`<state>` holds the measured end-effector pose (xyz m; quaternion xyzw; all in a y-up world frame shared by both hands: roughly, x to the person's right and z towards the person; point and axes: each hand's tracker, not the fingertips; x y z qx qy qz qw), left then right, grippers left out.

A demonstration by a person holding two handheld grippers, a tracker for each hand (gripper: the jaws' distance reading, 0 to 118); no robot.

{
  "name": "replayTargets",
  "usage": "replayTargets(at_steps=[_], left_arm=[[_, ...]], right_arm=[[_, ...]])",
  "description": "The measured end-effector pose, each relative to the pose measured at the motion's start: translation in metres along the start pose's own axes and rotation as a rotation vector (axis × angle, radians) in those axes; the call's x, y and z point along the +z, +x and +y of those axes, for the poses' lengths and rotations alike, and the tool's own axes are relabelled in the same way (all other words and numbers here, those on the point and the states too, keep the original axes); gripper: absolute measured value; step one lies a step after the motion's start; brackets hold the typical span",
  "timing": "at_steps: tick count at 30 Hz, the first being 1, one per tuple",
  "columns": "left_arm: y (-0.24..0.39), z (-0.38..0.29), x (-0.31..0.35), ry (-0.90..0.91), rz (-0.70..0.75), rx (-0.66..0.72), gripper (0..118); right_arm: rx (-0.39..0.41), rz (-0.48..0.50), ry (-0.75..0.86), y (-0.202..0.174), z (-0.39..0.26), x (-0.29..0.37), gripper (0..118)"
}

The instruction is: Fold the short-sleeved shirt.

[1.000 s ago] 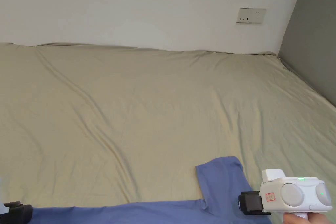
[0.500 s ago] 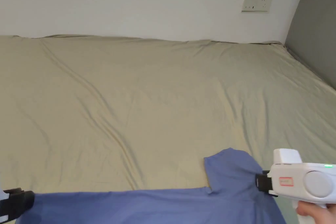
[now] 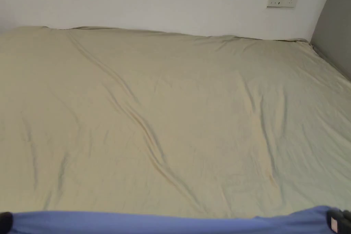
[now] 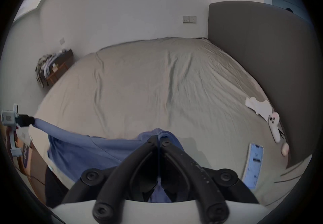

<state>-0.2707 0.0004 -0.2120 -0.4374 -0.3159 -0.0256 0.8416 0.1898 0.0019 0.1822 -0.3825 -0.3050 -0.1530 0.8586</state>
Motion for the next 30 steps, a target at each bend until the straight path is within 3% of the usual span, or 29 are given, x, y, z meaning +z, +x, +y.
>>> replayTargets(at_steps=[3,11,14,15,16,17,18,19,22,25,26,28,29,30], left_arm=[[-0.008,-0.043,-0.002,-0.041,0.022,0.018,0],[-0.033,-0.121,-0.032,-0.125,0.079,0.087,0],[-0.037,-0.125,-0.034,-0.088,0.055,0.161,8],[-0.033,-0.123,-0.026,-0.072,0.063,0.151,12],[-0.029,-0.12,-0.018,-0.025,0.08,0.119,31],[-0.022,-0.114,-0.005,0.016,0.099,0.081,61],[-0.014,-0.108,0.007,0.063,0.126,0.044,101],[-0.005,-0.102,0.02,0.125,0.149,0.006,118],[0.028,-0.08,0.06,0.372,0.158,-0.057,117],[0.06,-0.075,0.077,0.572,0.089,-0.079,116],[0.071,-0.08,0.08,0.652,0.078,-0.088,109],[0.084,-0.089,0.077,0.748,0.087,-0.118,57],[0.092,-0.094,0.075,0.761,0.12,-0.114,19],[0.098,-0.097,0.071,0.746,0.131,-0.109,1]], right_arm=[[0.037,-0.042,-0.08,-0.004,-0.044,-0.002,4],[-0.016,-0.063,-0.183,-0.002,-0.125,-0.034,4],[0.061,-0.108,-0.131,-0.003,-0.133,-0.036,20],[0.084,-0.142,-0.104,-0.007,-0.13,-0.027,20],[0.105,-0.176,-0.069,-0.01,-0.127,-0.016,43],[0.124,-0.214,-0.003,-0.012,-0.122,-0.001,73],[0.136,-0.253,0.081,-0.016,-0.114,0.019,101],[0.142,-0.281,0.158,-0.021,-0.106,0.034,111],[0.109,-0.313,0.408,-0.037,-0.08,0.075,114],[0.013,-0.219,0.62,-0.055,-0.067,0.092,113],[-0.01,-0.167,0.672,-0.061,-0.066,0.093,107],[-0.035,-0.121,0.753,-0.079,-0.069,0.09,51],[-0.038,-0.119,0.779,-0.087,-0.074,0.084,12],[-0.035,-0.132,0.78,-0.097,-0.078,0.078,3]])
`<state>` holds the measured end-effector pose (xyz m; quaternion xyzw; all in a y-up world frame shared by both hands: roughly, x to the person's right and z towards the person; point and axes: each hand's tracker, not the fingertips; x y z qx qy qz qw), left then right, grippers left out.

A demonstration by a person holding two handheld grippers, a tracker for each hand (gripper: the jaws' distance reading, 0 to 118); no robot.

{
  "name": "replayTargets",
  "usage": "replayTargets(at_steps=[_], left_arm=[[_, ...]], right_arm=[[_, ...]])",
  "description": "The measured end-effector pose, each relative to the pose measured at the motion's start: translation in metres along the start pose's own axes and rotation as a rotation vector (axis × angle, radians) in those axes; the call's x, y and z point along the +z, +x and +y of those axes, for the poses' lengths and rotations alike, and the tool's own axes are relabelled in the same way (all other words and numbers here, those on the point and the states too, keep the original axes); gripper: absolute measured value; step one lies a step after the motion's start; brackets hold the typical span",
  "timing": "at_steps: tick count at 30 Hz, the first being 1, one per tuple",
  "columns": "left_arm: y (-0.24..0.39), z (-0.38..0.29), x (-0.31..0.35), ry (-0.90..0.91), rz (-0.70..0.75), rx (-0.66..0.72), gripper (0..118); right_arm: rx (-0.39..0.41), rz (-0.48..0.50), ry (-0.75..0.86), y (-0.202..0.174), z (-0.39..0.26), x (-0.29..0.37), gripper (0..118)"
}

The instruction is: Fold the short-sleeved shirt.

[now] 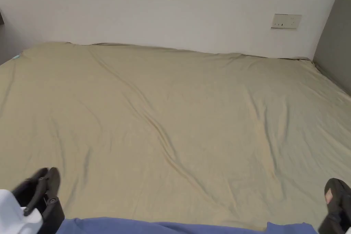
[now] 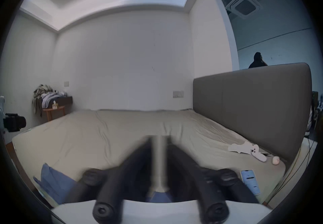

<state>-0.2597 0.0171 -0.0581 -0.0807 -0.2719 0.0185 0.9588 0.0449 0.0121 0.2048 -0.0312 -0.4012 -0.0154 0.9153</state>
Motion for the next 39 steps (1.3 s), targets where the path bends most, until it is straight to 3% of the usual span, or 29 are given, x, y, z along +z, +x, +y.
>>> replayTargets(at_steps=[1,3,8,11,14,15,17,18,20,26,29,31,36,37,38,39], left_arm=[[0.002,-0.004,0.0,-0.012,-0.013,0.021,0],[-0.004,-0.01,-0.001,-0.091,-0.107,0.095,0],[-0.035,-0.011,-0.003,-0.153,-0.076,0.104,0],[-0.085,0.002,-0.034,-0.355,-0.175,0.333,3],[-0.144,-0.006,-0.089,-0.664,-0.39,0.681,48],[-0.157,-0.019,-0.106,-0.754,-0.452,0.748,48],[-0.172,-0.042,-0.127,-0.85,-0.523,0.757,118],[-0.175,-0.046,-0.128,-0.854,-0.561,0.811,115],[-0.176,-0.063,-0.135,-0.91,-0.5,0.821,118],[-0.175,-0.11,-0.157,-1.031,-0.535,0.74,118],[-0.162,-0.13,-0.166,-1.138,-0.618,0.698,118],[-0.147,-0.124,-0.168,-1.092,-0.73,0.717,118],[-0.126,-0.134,-0.198,-1.128,-0.782,0.63,117],[-0.127,-0.139,-0.204,-1.138,-0.786,0.643,109],[-0.128,-0.139,-0.207,-1.149,-0.789,0.655,87],[-0.13,-0.138,-0.21,-1.153,-0.785,0.654,34]], right_arm=[[0.017,-0.015,0.014,-0.008,-0.004,0.001,3],[0.035,0.06,-0.025,-0.024,-0.009,-0.004,3],[0.056,0.112,-0.061,-0.046,-0.017,-0.01,3],[0.059,0.138,-0.089,-0.05,-0.02,-0.013,3],[0.069,0.159,-0.119,-0.054,-0.022,-0.016,3],[0.071,0.164,-0.126,-0.057,-0.019,-0.015,3],[0.072,0.167,-0.135,-0.06,-0.02,-0.014,3],[0.07,0.171,-0.141,-0.06,-0.02,-0.014,3],[0.068,0.169,-0.158,-0.061,-0.021,-0.014,3],[0.073,0.157,-0.22,-0.064,-0.025,-0.017,3],[0.086,0.15,-0.233,-0.065,-0.027,-0.017,3],[0.087,0.151,-0.246,-0.067,-0.028,-0.018,3],[0.109,0.149,-0.262,-0.075,-0.029,-0.019,3],[0.113,0.15,-0.264,-0.076,-0.028,-0.018,3],[0.119,0.15,-0.265,-0.077,-0.028,-0.017,3],[0.126,0.15,-0.264,-0.077,-0.028,-0.017,3]])
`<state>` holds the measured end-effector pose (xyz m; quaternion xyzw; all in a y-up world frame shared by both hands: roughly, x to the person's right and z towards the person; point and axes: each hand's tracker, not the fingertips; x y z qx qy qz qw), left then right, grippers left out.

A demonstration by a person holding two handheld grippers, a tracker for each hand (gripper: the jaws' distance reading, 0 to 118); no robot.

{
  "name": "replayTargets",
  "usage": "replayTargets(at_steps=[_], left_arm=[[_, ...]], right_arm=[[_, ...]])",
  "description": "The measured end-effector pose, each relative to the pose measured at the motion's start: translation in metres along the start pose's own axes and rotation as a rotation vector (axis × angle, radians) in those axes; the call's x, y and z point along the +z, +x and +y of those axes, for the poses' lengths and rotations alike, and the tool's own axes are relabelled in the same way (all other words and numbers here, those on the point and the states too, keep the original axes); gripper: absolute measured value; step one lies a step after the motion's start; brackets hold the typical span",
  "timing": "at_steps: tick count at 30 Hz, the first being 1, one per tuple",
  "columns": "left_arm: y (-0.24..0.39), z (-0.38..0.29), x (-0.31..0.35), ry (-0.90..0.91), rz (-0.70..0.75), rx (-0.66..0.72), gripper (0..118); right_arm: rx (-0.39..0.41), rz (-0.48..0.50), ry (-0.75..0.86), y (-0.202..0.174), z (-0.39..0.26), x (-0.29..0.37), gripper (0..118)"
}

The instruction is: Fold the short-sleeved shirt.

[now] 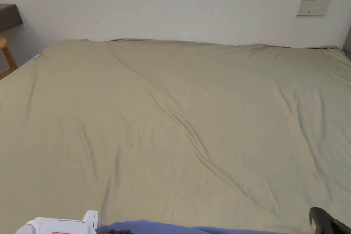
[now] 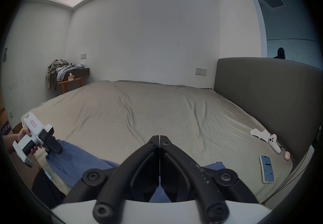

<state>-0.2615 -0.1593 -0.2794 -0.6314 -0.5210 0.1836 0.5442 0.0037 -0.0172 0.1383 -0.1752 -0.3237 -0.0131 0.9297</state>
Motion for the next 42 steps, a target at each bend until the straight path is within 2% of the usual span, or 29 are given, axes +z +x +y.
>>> replayTargets(at_steps=[1,3,5,7,10,13,17,20,21,25,29,33,39,40,41,42], left_arm=[[-0.002,0.003,0.002,0.001,0.023,0.0,12],[-0.016,0.003,-0.001,0.024,0.153,0.008,11],[-0.025,0.005,0.004,0.001,0.059,0.055,11],[-0.021,-0.003,0.008,0.037,0.036,0.087,11],[-0.024,-0.009,0.034,0.077,-0.081,0.062,11],[-0.043,-0.011,0.077,0.126,0.012,0.061,11],[-0.062,-0.027,0.135,0.236,0.171,0.148,11],[-0.045,-0.037,0.152,0.262,0.21,0.137,11],[-0.031,-0.037,0.151,0.268,0.227,0.096,11],[0.061,-0.032,0.117,0.234,0.229,-0.126,11],[0.142,-0.027,0.045,0.154,0.239,-0.244,11],[0.172,-0.032,-0.056,0.035,0.282,-0.262,11],[0.16,-0.046,-0.167,-0.088,0.492,-0.36,12],[0.155,-0.048,-0.173,-0.093,0.522,-0.362,18],[0.152,-0.051,-0.174,-0.095,0.522,-0.379,30],[0.151,-0.054,-0.168,-0.094,0.493,-0.376,55]], right_arm=[[0.006,-0.002,-0.001,0.0,0.0,0.0,3],[0.011,-0.007,-0.001,-0.001,0.0,0.001,3],[0.008,-0.012,-0.002,-0.001,-0.001,0.001,3],[0.012,-0.022,-0.001,-0.002,0.0,0.001,3],[0.02,-0.034,-0.003,-0.003,0.004,0.001,3],[0.025,-0.044,0.002,-0.003,0.009,0.0,3],[0.026,-0.045,0.006,-0.004,0.012,-0.002,3],[0.025,-0.036,0.004,-0.007,0.011,-0.006,3],[0.026,-0.032,0.005,-0.007,0.01,-0.007,3],[0.015,-0.01,0.008,-0.008,0.009,-0.008,3],[0.008,-0.002,0.023,-0.002,0.007,-0.004,3],[-0.012,-0.015,0.039,0.012,0.003,0.006,3],[-0.076,-0.065,0.045,0.044,-0.006,0.02,3],[-0.084,-0.074,0.048,0.048,-0.007,0.022,3],[-0.09,-0.084,0.049,0.053,-0.008,0.024,3],[-0.096,-0.091,0.051,0.057,-0.009,0.025,3]])
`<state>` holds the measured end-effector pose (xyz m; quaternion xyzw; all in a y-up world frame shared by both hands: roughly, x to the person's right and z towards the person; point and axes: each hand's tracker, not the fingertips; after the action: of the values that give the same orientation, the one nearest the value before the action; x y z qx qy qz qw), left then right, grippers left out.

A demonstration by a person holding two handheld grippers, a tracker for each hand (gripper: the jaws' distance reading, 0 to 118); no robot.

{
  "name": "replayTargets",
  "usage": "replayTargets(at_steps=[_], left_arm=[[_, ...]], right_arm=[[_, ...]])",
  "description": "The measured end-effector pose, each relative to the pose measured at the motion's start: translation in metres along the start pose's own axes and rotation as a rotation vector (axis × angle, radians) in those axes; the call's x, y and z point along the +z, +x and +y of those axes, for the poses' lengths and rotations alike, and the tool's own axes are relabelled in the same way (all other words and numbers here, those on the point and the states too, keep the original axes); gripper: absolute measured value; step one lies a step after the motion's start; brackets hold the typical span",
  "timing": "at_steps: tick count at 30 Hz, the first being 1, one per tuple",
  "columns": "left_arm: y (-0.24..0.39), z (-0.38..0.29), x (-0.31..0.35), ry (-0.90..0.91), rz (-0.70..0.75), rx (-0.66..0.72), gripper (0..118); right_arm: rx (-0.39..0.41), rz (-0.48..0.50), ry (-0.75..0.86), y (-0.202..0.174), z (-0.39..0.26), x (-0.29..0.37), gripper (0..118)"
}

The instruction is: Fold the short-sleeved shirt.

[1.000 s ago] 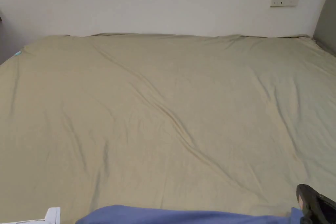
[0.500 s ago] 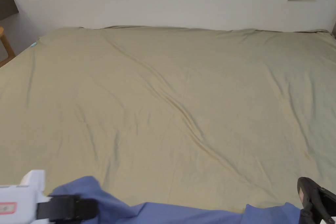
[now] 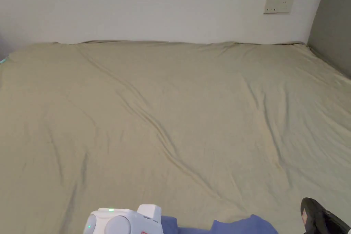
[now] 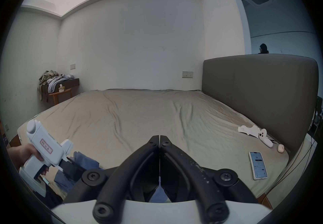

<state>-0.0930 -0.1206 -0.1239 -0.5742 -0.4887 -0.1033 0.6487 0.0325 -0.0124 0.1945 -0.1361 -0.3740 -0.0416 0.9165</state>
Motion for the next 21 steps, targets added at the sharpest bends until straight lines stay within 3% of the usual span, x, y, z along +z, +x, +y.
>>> replayTargets(at_steps=[3,4,5,7,8,9,10,12,13,15,21], left_arm=[[0.003,-0.012,0.043,0.067,-0.112,0.034,102],[0.003,-0.016,0.066,0.117,-0.132,0.029,101],[0.0,-0.021,0.088,0.179,-0.141,0.036,96],[-0.01,-0.032,0.114,0.342,-0.07,0.043,69],[-0.014,-0.039,0.124,0.436,0.01,0.034,48],[-0.019,-0.045,0.124,0.508,0.089,0.035,13],[-0.023,-0.053,0.121,0.59,0.189,0.043,0],[-0.025,-0.066,0.105,0.652,0.386,0.044,0],[-0.024,-0.072,0.093,0.623,0.427,-0.036,0],[-0.02,-0.083,0.068,0.579,0.5,-0.064,0],[0.039,-0.08,0.01,0.458,0.314,-0.184,0]], right_arm=[[-0.02,-0.016,-0.004,0.01,-0.003,0.001,3],[-0.024,-0.022,-0.006,0.012,-0.004,0.0,3],[-0.028,-0.026,-0.009,0.014,-0.006,-0.001,3],[-0.041,-0.026,-0.02,0.015,-0.01,-0.003,3],[-0.051,-0.02,-0.025,0.016,-0.012,-0.004,3],[-0.054,-0.015,-0.029,0.016,-0.013,-0.004,3],[-0.053,-0.012,-0.033,0.014,-0.013,-0.004,3],[-0.047,0.001,-0.04,0.011,-0.014,-0.002,3],[-0.045,0.01,-0.041,0.011,-0.015,-0.001,3],[-0.04,0.019,-0.042,0.009,-0.015,0.002,3],[-0.064,0.017,-0.037,0.014,-0.016,0.006,3]])
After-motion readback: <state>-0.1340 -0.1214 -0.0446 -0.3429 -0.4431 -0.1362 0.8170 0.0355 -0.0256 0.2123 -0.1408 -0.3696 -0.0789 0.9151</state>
